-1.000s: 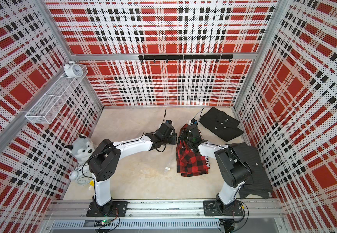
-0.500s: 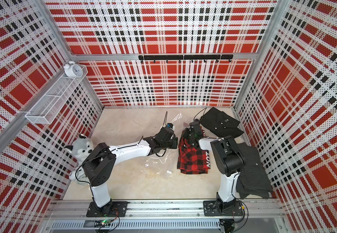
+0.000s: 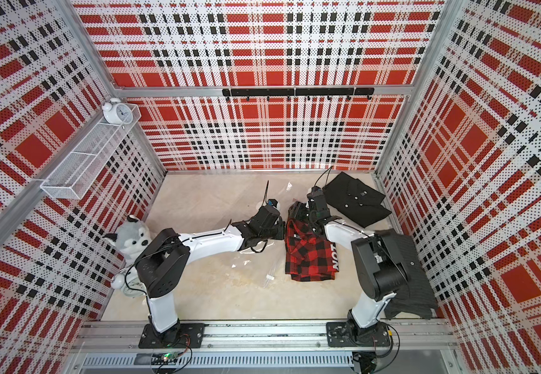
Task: Place the folded shirt into the vacuum bag
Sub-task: Place the shirt in the vacuum bag.
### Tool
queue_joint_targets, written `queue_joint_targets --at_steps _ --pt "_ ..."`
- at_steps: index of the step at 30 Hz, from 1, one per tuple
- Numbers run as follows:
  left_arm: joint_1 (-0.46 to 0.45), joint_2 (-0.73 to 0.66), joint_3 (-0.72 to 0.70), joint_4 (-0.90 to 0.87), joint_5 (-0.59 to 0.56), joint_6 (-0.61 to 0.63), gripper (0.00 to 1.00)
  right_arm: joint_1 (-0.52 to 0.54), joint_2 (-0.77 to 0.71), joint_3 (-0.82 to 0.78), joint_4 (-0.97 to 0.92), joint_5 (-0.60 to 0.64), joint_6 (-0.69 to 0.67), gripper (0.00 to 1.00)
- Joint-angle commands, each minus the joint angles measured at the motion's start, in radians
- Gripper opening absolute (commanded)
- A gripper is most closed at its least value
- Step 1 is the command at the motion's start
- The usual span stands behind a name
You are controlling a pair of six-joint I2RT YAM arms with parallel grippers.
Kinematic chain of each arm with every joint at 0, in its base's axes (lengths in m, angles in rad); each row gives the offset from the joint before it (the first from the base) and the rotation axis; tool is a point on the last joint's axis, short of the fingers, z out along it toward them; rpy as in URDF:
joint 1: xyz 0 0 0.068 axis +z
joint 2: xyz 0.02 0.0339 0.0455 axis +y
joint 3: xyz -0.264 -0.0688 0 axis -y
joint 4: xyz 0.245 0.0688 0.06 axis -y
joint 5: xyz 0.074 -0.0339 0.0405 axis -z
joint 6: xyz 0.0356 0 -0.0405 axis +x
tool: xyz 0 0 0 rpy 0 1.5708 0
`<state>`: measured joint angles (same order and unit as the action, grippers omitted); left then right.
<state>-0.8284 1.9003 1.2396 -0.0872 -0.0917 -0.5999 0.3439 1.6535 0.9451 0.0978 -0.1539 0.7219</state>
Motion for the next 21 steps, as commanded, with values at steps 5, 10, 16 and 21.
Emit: queue_joint_targets --at_steps 5,10,16,21 --pt "-0.014 0.031 0.003 0.022 0.015 -0.005 0.0 0.05 -0.239 -0.169 -0.221 0.041 -0.122 0.67" --pt "-0.016 0.037 -0.01 0.024 0.014 -0.004 0.0 0.153 -0.374 -0.3 -0.322 0.134 -0.131 0.65" --pt "-0.011 0.049 -0.016 0.03 0.012 -0.003 0.0 0.332 -0.465 -0.392 -0.367 0.213 -0.115 0.64" --pt "-0.003 0.05 -0.019 0.033 0.016 -0.003 0.0 0.5 -0.465 -0.39 -0.415 0.392 -0.079 0.65"
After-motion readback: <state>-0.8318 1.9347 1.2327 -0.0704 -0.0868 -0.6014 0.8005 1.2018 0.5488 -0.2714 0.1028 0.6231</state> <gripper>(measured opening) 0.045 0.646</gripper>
